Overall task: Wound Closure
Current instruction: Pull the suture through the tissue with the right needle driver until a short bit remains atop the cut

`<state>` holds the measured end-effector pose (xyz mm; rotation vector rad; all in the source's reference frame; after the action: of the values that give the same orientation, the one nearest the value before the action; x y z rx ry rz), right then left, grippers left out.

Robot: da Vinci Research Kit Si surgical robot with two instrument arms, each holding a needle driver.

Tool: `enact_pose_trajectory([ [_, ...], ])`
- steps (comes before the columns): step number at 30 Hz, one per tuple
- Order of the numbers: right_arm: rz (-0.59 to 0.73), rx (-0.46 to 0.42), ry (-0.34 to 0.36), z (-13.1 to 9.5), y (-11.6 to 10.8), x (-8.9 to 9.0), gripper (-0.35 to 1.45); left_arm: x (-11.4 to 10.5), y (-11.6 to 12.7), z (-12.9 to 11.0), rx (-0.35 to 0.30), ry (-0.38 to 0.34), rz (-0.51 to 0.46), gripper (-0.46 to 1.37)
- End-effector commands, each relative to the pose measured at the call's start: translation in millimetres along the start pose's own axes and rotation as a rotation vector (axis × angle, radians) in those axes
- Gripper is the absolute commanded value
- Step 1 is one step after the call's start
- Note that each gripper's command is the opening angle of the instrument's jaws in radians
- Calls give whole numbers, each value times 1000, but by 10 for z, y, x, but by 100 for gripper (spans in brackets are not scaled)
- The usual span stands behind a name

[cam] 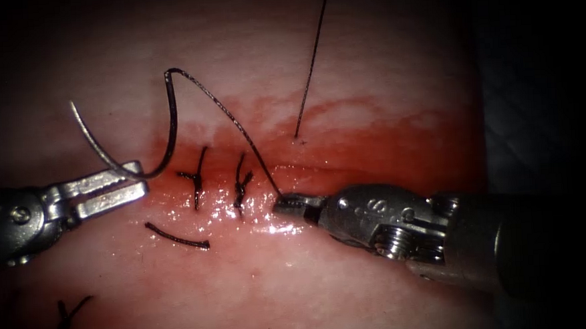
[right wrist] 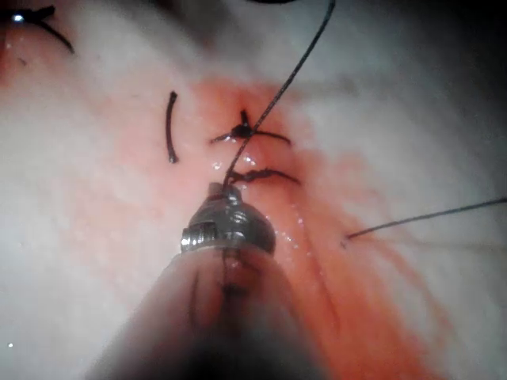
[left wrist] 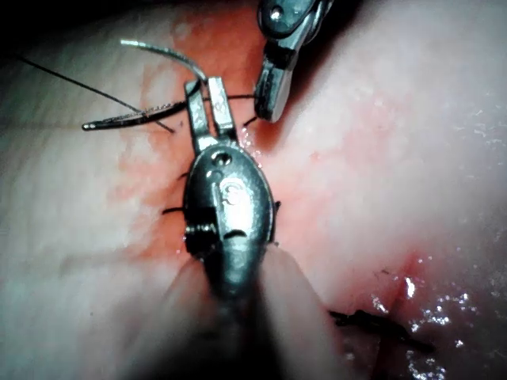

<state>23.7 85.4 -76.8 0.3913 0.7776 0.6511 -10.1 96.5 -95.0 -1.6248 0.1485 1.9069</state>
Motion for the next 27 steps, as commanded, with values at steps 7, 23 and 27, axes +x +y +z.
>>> enact_pose_trajectory([
  [7, -4, 91, -19, -8, -43, 3, -35, -19, -13, 8, 5, 1, 15, -35],
  [23, 29, 124, -20, -40, -133, 40, -35, -28, 25, -18, 16, 6, 44, -35],
  [27, 35, 121, -14, -42, -141, 49, -35, -23, 41, -29, 13, 9, 47, -35],
])
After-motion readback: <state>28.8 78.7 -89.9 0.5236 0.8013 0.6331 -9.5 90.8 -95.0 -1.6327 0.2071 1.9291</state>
